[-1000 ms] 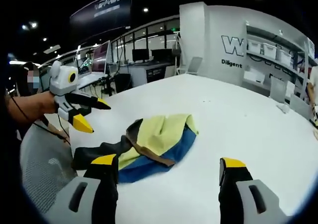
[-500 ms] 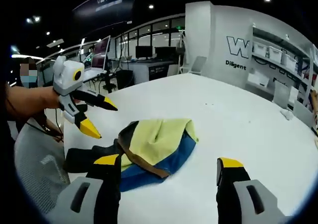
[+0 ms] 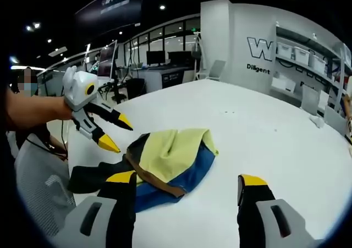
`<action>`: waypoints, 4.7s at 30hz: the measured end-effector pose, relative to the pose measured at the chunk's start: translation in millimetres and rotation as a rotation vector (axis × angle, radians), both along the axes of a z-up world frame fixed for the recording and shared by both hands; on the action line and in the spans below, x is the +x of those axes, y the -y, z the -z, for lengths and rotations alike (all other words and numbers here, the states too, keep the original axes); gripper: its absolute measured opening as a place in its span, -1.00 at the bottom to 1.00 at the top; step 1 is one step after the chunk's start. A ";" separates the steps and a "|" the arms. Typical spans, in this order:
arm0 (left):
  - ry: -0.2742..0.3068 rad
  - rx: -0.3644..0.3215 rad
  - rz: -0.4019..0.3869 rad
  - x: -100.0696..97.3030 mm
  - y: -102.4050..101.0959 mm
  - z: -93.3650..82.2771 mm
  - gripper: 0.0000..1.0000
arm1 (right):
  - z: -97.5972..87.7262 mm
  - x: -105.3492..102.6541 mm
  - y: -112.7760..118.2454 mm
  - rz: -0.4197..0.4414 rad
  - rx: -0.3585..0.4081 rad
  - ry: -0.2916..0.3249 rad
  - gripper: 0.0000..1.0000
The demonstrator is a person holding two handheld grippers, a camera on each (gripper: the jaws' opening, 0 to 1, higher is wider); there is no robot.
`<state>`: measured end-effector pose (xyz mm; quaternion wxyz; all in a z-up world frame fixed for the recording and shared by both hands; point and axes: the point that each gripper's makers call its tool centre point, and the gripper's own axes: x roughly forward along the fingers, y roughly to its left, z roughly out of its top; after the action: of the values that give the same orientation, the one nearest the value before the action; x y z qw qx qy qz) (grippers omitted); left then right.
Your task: Fold the garment on the visible template until the final outline fits inside the template.
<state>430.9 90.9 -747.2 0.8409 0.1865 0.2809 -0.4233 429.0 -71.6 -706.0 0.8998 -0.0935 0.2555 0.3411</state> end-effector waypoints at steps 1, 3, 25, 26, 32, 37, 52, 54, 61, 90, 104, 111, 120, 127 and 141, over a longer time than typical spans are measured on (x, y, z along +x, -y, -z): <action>0.007 0.030 0.021 1.2 -1.3 2.9 -0.33 | 1.0 -0.1 0.2 -0.001 -0.005 0.001 0.51; 0.025 0.058 0.049 3.0 -0.6 4.3 -0.37 | 1.8 -0.5 0.4 0.000 -0.005 0.001 0.51; 0.104 0.309 0.358 5.2 10.0 20.2 -0.61 | 6.6 0.8 5.1 0.028 0.013 -0.015 0.48; 0.115 0.336 0.383 4.7 10.0 21.6 -0.62 | 6.8 0.6 5.0 0.028 0.013 -0.016 0.48; 0.113 0.371 0.418 2.8 11.2 25.9 -0.72 | 7.5 0.2 5.3 0.031 0.018 -0.019 0.47; 0.099 0.379 0.434 1.1 11.1 28.8 -0.94 | 6.8 0.6 6.6 0.039 0.024 -0.018 0.46; 0.121 0.270 0.348 6.5 12.7 18.9 -1.00 | 10.9 0.5 6.0 0.033 0.017 -0.026 0.46; 0.111 0.224 0.310 9.3 13.2 13.7 -1.00 | 11.6 0.5 5.9 0.029 0.011 -0.027 0.45; 0.096 0.072 0.195 23.2 15.4 -9.3 -1.00 | 12.9 3.2 6.9 -0.006 -0.032 -0.023 0.44; 0.103 -0.156 -0.020 67.8 10.7 -54.9 -1.00 | 61.1 23.7 -14.2 -0.314 -0.368 0.151 0.07; 0.085 -0.188 -0.053 72.7 8.4 -56.5 -1.00 | 71.8 42.0 -29.0 -0.453 -0.532 0.347 -0.29; 0.085 -0.188 -0.055 75.1 7.6 -58.2 -1.00 | 75.1 43.2 -42.7 -0.508 -0.542 0.388 -0.51; 0.090 -0.195 -0.064 77.7 5.2 -61.5 -1.00 | 80.3 42.2 -52.0 -0.599 -0.590 0.414 -0.75; 0.089 -0.193 -0.068 77.1 2.9 -60.9 -1.00 | 81.8 42.9 -51.9 -0.613 -0.603 0.412 -0.99; 0.093 -0.188 -0.082 77.1 -3.4 -60.0 -1.00 | 60.1 50.5 -39.7 -0.552 -0.585 0.432 -1.00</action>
<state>507.9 94.4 -687.2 0.8835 0.1145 0.2079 -0.4039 479.5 -31.9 -766.1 0.7436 -0.4773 0.1132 0.4543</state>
